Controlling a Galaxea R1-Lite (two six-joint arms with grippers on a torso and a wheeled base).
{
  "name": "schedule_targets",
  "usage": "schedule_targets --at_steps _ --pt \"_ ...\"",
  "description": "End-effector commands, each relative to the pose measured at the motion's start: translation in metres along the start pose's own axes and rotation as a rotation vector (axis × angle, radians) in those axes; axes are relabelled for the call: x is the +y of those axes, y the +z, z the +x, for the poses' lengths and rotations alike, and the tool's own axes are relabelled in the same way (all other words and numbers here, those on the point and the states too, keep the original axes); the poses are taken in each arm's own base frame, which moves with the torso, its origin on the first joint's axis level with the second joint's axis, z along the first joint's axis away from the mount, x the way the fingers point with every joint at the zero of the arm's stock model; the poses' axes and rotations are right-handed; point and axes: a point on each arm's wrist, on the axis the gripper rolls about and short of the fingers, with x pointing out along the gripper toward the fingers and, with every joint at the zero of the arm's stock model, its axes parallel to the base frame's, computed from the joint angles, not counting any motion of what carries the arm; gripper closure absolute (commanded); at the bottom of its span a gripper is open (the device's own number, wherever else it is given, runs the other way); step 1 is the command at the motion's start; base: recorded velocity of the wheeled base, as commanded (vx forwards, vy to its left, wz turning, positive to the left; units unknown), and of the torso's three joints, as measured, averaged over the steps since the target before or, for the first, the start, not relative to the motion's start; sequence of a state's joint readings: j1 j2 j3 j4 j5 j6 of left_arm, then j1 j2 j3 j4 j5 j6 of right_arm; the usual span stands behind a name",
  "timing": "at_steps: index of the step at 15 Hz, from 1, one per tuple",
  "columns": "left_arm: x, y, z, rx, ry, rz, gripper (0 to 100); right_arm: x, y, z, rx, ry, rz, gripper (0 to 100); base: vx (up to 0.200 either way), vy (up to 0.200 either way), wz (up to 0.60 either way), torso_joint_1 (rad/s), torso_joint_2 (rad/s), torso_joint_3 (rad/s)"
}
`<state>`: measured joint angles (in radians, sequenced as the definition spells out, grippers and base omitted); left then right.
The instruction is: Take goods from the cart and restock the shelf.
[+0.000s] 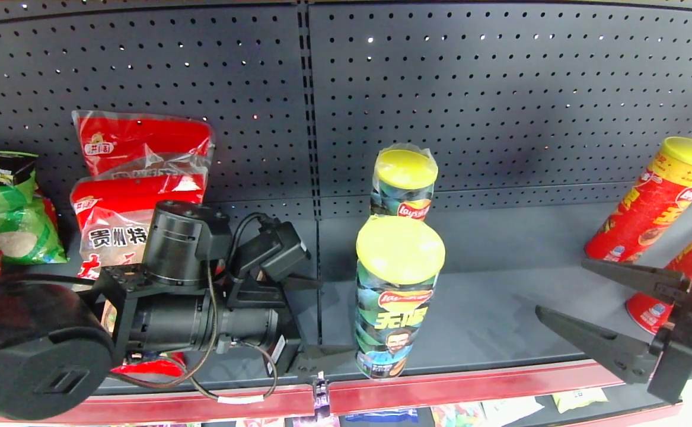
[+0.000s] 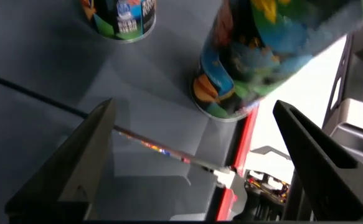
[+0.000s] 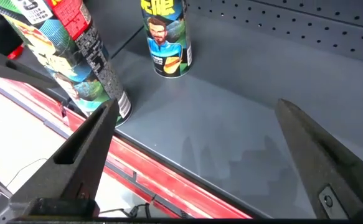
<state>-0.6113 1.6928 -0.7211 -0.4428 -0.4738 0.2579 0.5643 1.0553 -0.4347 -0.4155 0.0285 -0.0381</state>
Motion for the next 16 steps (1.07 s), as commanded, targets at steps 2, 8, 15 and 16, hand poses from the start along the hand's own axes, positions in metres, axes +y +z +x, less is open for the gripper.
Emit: schedule_targets --at_steps 2,8,15,16 --pt "0.003 0.001 0.007 0.004 -0.002 -0.002 0 -0.001 0.0 0.001 0.001 -0.005 0.001 0 0.0 0.0 0.0 0.0 0.0 0.0" --pt "0.005 -0.002 0.011 0.016 -0.004 -0.009 0 -0.001 0.0 0.001 0.001 -0.007 0.001 0 0.0 0.0 0.0 0.0 0.0 0.0" --pt "0.01 -0.004 0.019 0.032 0.006 -0.011 0 -0.002 0.0 0.001 0.002 -0.013 0.003 0 0.0 0.0 0.0 0.0 0.0 0.0" --pt "0.01 -0.003 0.02 0.028 0.007 -0.008 0 -0.002 0.0 0.001 0.002 -0.014 0.003 0 0.0 0.0 0.0 0.0 0.0 0.0"
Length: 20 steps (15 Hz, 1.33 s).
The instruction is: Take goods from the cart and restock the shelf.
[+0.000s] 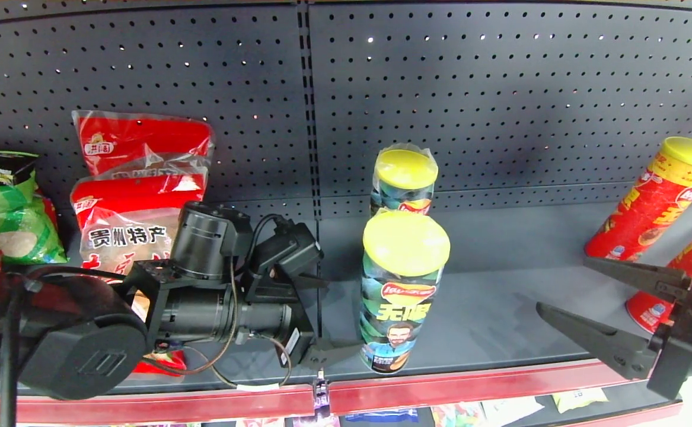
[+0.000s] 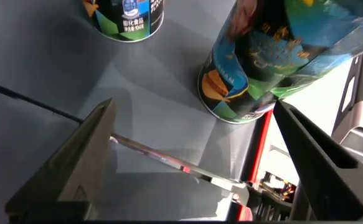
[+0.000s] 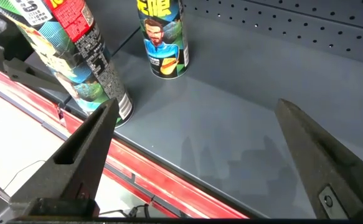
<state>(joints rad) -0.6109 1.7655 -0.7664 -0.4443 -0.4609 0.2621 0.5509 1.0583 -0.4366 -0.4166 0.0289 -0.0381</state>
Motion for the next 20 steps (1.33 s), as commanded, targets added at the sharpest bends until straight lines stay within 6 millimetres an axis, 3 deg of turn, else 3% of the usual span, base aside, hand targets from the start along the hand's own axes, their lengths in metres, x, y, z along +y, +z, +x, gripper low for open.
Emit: schedule_targets --at_steps 1,20 --pt "0.002 0.0 0.003 0.002 0.002 -0.001 0 0.0 0.0 0.0 0.0 -0.001 0.0 0 0.0 0.0 0.0 0.0 0.0 0.0" --pt "0.004 0.002 0.013 0.006 -0.004 0.014 0 -0.001 0.002 0.001 -0.005 -0.006 0.001 0 0.0 0.0 0.0 0.0 0.0 0.0"
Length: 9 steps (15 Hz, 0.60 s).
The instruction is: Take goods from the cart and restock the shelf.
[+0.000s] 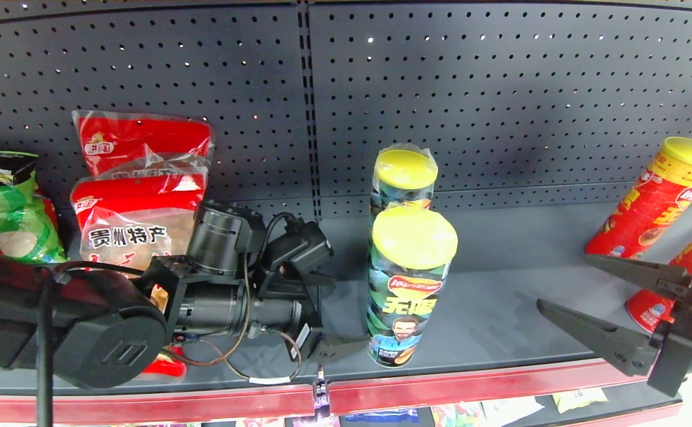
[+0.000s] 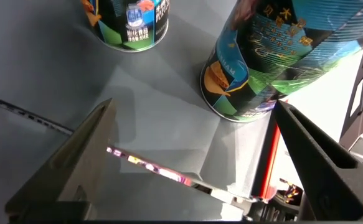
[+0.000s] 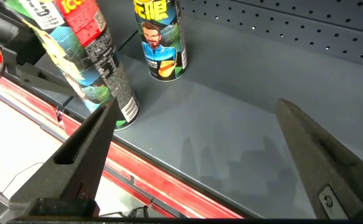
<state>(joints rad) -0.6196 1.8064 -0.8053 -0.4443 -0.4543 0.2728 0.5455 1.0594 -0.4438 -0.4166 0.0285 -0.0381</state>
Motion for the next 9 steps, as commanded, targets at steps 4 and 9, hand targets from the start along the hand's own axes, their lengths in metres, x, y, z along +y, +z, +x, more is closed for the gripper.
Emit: schedule_targets --at_steps 4,9 --pt "0.0002 -0.0012 0.0023 0.005 -0.003 -0.002 0 -0.0003 -0.0006 0.0012 0.005 -0.002 0.002 0 0.0 0.0 0.0 0.0 0.0 0.0" --pt "-0.0025 -0.0007 0.0045 0.007 -0.013 0.003 0 -0.0004 -0.0008 0.0015 0.007 -0.002 0.002 0 0.0 0.0 0.0 0.0 0.0 0.0"
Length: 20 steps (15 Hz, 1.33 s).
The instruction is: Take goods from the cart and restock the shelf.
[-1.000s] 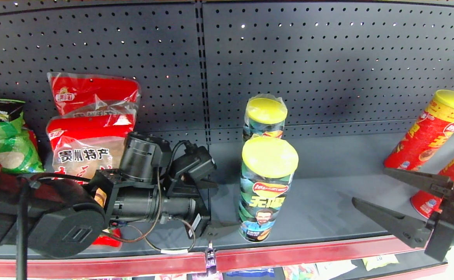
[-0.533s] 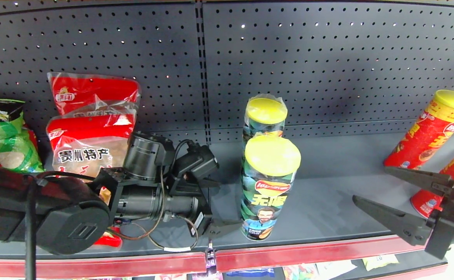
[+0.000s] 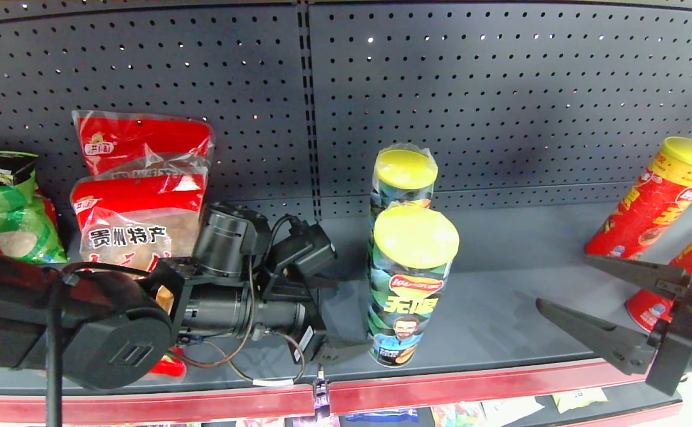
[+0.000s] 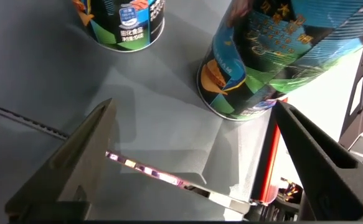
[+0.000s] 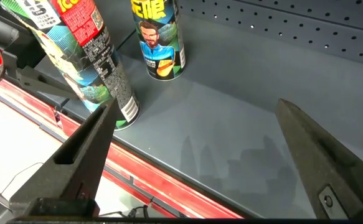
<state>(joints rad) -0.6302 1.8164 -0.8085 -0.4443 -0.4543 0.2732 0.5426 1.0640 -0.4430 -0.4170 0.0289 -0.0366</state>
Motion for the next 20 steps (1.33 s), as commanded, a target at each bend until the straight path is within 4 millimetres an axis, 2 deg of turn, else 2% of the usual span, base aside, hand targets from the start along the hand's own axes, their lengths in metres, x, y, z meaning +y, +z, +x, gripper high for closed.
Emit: schedule_targets --at_steps 1,5,8,9,10,11,12,14,16,18,19,20 --pt "0.0 0.0 0.001 0.001 -0.002 0.0 0 0.0 0.0 0.0 0.0 0.001 0.0 0 0.0 0.0 0.0 0.0 0.0 0.0" --pt "-0.001 -0.001 -0.001 0.003 0.0 0.0 0 0.0 -0.001 -0.001 0.003 0.001 0.0 0 0.0 0.0 0.0 0.0 0.0 0.0" --pt "-0.002 -0.003 -0.017 -0.005 0.023 -0.007 0 0.0 -0.003 -0.001 0.006 -0.001 0.0 0 0.0 0.0 0.0 0.0 0.0 0.0" --pt "-0.002 -0.007 -0.047 -0.03 0.075 -0.019 0 -0.003 -0.005 -0.004 0.007 -0.02 0.003 0 0.0 0.0 0.0 0.0 0.0 0.0" --pt "-0.003 -0.01 -0.061 -0.04 0.103 -0.026 0 -0.003 -0.006 -0.007 0.002 -0.023 0.003 0 0.0 0.0 0.0 0.0 0.0 0.0" --pt "-0.006 -0.017 -0.087 -0.06 0.156 -0.04 0 -0.003 -0.009 -0.016 -0.019 -0.026 0.003 0 0.0 0.0 0.0 0.0 0.0 0.0" --pt "-0.011 -0.022 -0.103 -0.073 0.185 -0.047 0 -0.002 -0.013 -0.025 -0.031 -0.026 0.001 0 0.0 0.0 0.0 0.0 0.0 0.0" --pt "-0.03 -0.034 -0.145 -0.136 0.278 -0.052 0 0.001 -0.033 -0.058 -0.037 -0.03 -0.004 0 0.0 0.0 0.0 0.0 0.0 0.0" --pt "-0.05 -0.043 -0.177 -0.202 0.39 -0.076 0 0.003 -0.052 -0.099 -0.01 -0.06 0.001 0 0.0 0.0 0.0 0.0 0.0 0.0" --pt "-0.083 -0.061 -0.206 -0.256 0.511 -0.163 0 0.007 -0.075 -0.146 0.001 -0.133 0.011 0 0.0 0.0 0.0 0.0 0.0 0.0" --pt "-0.096 -0.068 -0.216 -0.266 0.545 -0.201 0 0.01 -0.086 -0.161 0.005 -0.16 0.014 0 0.0 0.0 0.0 0.0 0.0 0.0" --pt "-0.117 -0.083 -0.231 -0.254 0.602 -0.251 0 0.014 -0.102 -0.181 0.006 -0.195 0.017 0 0.0 0.0 0.0 0.0 0.0 0.0"
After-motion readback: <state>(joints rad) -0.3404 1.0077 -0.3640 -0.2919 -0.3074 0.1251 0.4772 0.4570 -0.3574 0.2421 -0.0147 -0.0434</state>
